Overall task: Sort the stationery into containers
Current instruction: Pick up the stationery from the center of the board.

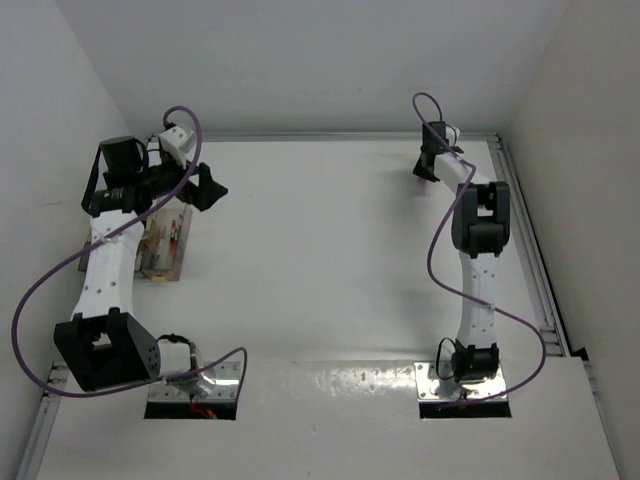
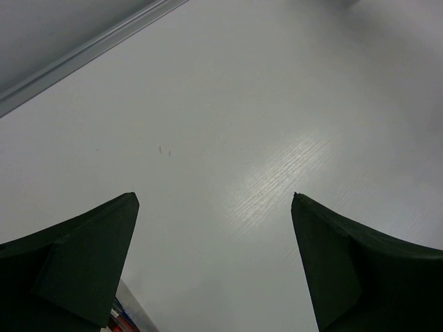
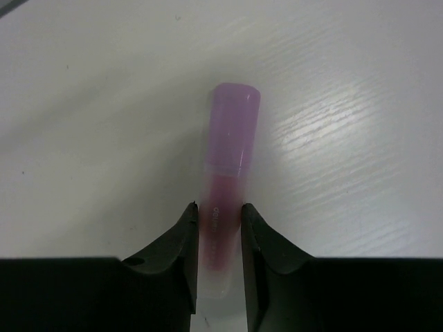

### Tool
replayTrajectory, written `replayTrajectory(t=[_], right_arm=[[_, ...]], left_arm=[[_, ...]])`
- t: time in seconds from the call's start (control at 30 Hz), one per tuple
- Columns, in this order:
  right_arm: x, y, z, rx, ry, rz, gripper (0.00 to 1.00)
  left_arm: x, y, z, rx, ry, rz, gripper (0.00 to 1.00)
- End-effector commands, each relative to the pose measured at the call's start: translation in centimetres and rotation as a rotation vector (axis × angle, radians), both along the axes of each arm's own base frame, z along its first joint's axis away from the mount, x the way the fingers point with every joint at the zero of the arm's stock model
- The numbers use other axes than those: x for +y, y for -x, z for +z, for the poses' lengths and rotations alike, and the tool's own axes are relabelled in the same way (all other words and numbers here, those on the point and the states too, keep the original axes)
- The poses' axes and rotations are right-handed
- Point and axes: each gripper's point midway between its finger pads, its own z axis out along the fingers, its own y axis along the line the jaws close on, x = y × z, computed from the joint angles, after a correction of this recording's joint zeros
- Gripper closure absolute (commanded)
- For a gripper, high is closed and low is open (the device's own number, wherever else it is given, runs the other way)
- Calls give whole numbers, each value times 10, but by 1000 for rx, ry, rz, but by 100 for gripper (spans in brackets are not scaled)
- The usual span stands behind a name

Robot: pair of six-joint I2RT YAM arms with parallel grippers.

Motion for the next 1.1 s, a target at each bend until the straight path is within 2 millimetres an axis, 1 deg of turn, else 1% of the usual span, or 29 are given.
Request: replayTrajectory(t=[0.0, 0.03, 0.1, 0.13, 0.17, 0.2, 0.27, 0.3, 0.33, 0.37, 0.4, 0.43, 0.47, 0.5, 0.53, 0.57, 0.6, 0.63, 0.67, 0.7, 0.73, 0.77, 0.8, 0.87, 0.9, 0.93, 0.97, 1.03, 1.07], right_arm=[[11, 23, 10, 74, -92, 79, 91], [16, 26, 21, 73, -117, 105, 93], [29, 45, 22, 124, -168, 166, 94], [32, 51, 33, 128, -184, 181, 97], [39, 64, 33, 171, -211, 210, 99], [39, 70, 37, 182, -214, 214, 100], [55, 93, 51, 211, -251, 282, 100], [61, 102, 54, 227, -264, 311, 100], [71, 114, 64, 230, -273, 346, 100], [83, 126, 69, 249, -313, 401, 100], [93, 136, 73, 257, -341, 440, 100], [106, 154, 80, 261, -362, 484, 100], [118, 161, 87, 244, -399, 523, 100], [131, 180, 81, 272, -427, 556, 100], [140, 184, 88, 243, -450, 584, 100], [148, 190, 107, 197, -462, 616, 100], [166, 206, 108, 209, -504, 671, 100], [175, 209, 115, 182, -518, 703, 100], [183, 214, 133, 137, -522, 738, 100], [198, 225, 137, 134, -527, 784, 100], [206, 227, 145, 102, -522, 811, 100], [213, 229, 152, 72, -512, 837, 100], [226, 240, 163, 40, -498, 879, 100], [240, 246, 185, -37, -470, 940, 100], [252, 252, 190, -51, -446, 970, 100], [257, 254, 194, -66, -426, 980, 100], [267, 261, 202, -84, -411, 1008, 100], [271, 263, 206, -97, -383, 1007, 100], [277, 267, 211, -108, -380, 1022, 100]], left_arm=[[-1, 8, 33, -96, -36, -19, 1], [0, 9, 34, -99, -39, -17, 1], [-1, 13, 40, -114, -42, -15, 1], [-1, 14, 42, -123, -44, -15, 1], [-2, 17, 46, -128, -39, -14, 1], [-2, 17, 47, -129, -37, -14, 1], [-7, 23, 50, -125, -12, -26, 1], [-10, 26, 45, -99, 14, -33, 1], [-13, 28, 44, -94, 37, -40, 1], [-22, 36, 46, -64, 105, -68, 1], [-28, 41, 29, -7, 159, -80, 1], [-34, 42, 31, -23, 196, -108, 1], [-48, 56, 34, 38, 308, -144, 2], [-53, 55, 22, 29, 350, -161, 2], [-62, 62, 20, 44, 388, -181, 2], [-69, 69, 26, 59, 445, -178, 3], [-74, 71, 17, 62, 461, -178, 2], [-83, 76, 15, 79, 477, -190, 3], [-89, 80, 16, 101, 511, -185, 3], [-94, 82, 16, 101, 526, -198, 3], [-106, 89, 10, 134, 543, -223, 3], [-111, 90, 9, 176, 589, -207, 3], [-123, 95, 13, 178, 606, -245, 3], [-130, 94, 6, 258, 673, -214, 3], [-138, 96, 8, 269, 691, -228, 3], [-142, 96, 0, 346, 744, -201, 3], [-149, 98, 3, 343, 768, -228, 3], [-156, 100, 0, 412, 842, -211, 1], [-159, 102, -8, 437, 851, -200, 1]])
